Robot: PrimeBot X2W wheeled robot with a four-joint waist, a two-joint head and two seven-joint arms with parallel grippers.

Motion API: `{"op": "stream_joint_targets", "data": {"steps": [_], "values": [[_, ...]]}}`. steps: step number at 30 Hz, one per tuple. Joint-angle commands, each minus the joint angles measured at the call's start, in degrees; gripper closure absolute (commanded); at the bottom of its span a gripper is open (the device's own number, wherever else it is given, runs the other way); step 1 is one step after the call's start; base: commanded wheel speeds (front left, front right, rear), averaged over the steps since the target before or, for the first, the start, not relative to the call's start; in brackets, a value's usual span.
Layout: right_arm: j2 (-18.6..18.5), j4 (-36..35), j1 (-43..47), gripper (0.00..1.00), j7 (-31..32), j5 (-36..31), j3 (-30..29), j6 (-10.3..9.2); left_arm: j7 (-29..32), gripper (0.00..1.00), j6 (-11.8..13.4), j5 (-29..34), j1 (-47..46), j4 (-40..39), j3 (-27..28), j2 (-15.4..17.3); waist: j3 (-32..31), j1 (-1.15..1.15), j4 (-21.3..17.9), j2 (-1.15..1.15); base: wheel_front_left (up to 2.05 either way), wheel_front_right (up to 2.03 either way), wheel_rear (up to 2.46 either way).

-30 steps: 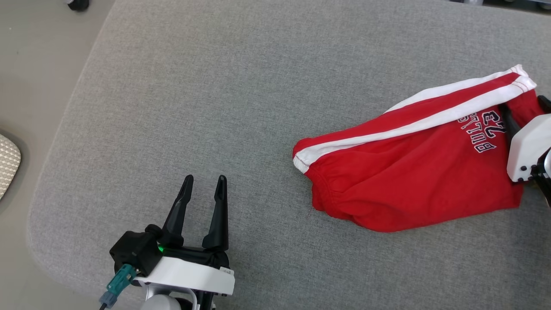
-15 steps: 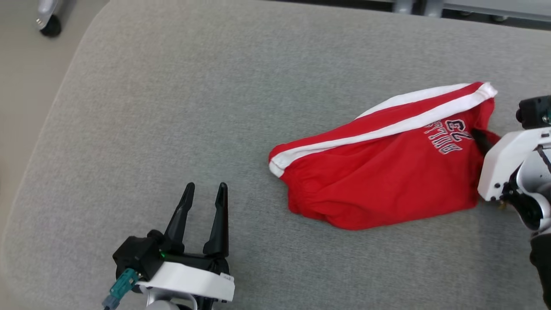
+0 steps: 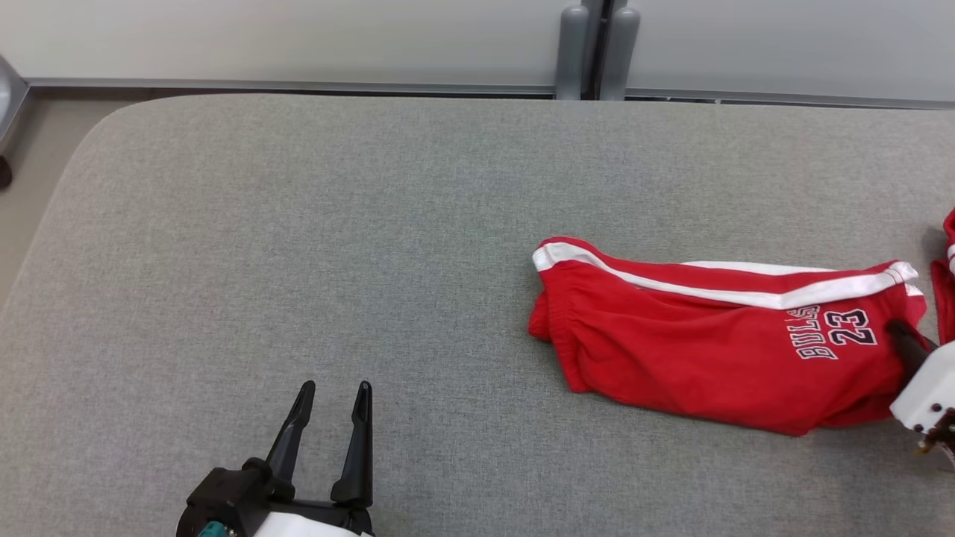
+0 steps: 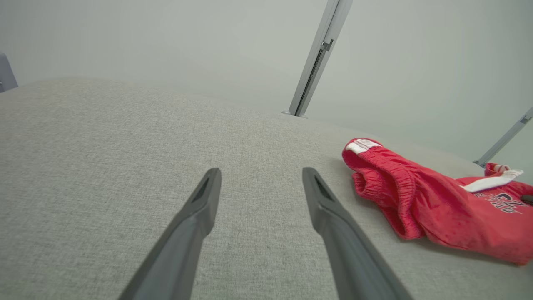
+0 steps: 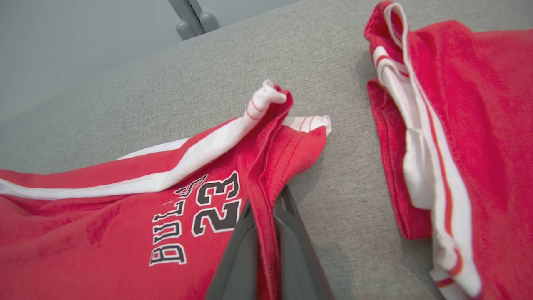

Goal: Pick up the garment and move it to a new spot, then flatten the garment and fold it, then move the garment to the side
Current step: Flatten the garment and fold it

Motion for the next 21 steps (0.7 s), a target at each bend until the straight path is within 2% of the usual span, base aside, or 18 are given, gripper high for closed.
{"op": "stream_joint_targets", "data": {"steps": [1,7,11,14,17,21], "values": [[0.0,0.1,0.0,1.00,-0.5,0.1,-0.7,0.03,-0.3,0.00,-0.3,0.3,0.5,-0.2,0.4,0.2,-0.5,0.00,-0.6,0.00,0.00,0.00,0.00],[-0.2,-0.2,-2.0,1.00,-0.8,0.5,-6.7,0.03,-0.3,0.00,0.0,-0.4,1.3,-0.7,0.0,0.2,-1.1,0.00,0.1,0.00,0.00,0.00,0.00],[0.5,-4.9,-3.7,1.00,2.0,2.0,-6.6,0.03,-0.3,0.00,0.7,-1.5,1.8,-0.8,-0.9,0.2,-1.9,0.00,0.3,0.00,0.00,0.00,0.00],[2.3,-9.7,-4.4,1.00,5.2,1.7,-4.1,0.03,-0.3,0.00,1.2,-2.3,1.7,-1.1,-1.8,0.2,-2.1,0.00,0.3,0.00,0.00,0.00,0.00],[5.5,-13.8,-4.8,1.00,8.4,-0.1,0.8,0.03,-0.3,0.00,1.6,-3.1,0.9,-1.4,-2.6,0.2,-1.5,0.00,0.5,0.00,0.00,0.00,0.00],[10.0,-15.0,-5.6,1.00,10.2,-3.0,7.7,0.02,-0.3,0.00,1.4,-3.3,-0.4,-0.8,-3.7,0.2,-0.2,0.00,1.4,0.00,0.00,0.00,0.00]]}}
